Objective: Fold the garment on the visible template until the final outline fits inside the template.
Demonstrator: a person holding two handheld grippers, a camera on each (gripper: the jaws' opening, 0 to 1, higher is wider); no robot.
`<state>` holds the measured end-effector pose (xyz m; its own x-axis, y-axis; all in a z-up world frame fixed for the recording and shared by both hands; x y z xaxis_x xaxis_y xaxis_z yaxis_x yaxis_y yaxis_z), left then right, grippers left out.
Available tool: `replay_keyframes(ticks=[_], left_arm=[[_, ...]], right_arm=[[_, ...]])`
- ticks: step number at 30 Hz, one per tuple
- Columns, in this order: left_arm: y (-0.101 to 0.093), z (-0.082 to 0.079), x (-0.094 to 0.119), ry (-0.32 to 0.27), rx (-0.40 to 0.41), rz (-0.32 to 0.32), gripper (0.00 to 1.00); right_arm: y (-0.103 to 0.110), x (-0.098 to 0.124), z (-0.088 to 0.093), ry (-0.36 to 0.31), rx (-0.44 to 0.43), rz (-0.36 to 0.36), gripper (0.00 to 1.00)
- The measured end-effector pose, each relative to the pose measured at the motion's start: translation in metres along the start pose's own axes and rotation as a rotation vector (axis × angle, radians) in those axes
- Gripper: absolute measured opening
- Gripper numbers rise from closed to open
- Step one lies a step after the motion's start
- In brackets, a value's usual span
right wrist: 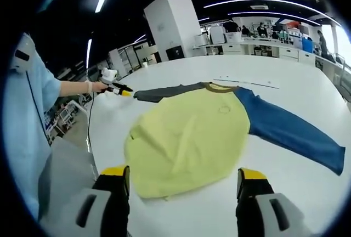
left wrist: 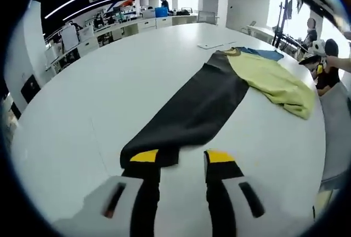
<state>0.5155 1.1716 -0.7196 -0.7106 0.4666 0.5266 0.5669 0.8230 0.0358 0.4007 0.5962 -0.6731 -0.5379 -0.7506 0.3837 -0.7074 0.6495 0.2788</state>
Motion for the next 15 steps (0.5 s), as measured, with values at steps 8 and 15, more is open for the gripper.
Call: replay_keyframes(ticks=[8, 15], left_arm=[[0.004, 0.012, -0.015, 0.036, -0.05, -0.024, 0.15], [0.004, 0.017, -0.022, 0.064, -0.068, -0.031, 0.1]], right_arm=[[-0.001, 0.004, 0.002, 0.006, -0.007, 0.011, 0.79], [0.0, 0.007, 0.003, 0.007, -0.021, 0.018, 0.78]])
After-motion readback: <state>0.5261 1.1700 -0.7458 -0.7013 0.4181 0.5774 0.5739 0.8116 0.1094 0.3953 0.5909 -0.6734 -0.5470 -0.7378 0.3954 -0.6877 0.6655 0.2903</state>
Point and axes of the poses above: the point that each gripper's makers call its tool centre point, and the gripper's own axes: x roughly backward along the fingers, y roughly to its left, z roughly out of its underside, the point moved 3 cm from there along x, roughly backward along the fingers, and after that the axes turned 13 degrees about -y, right-handed, at the moved point
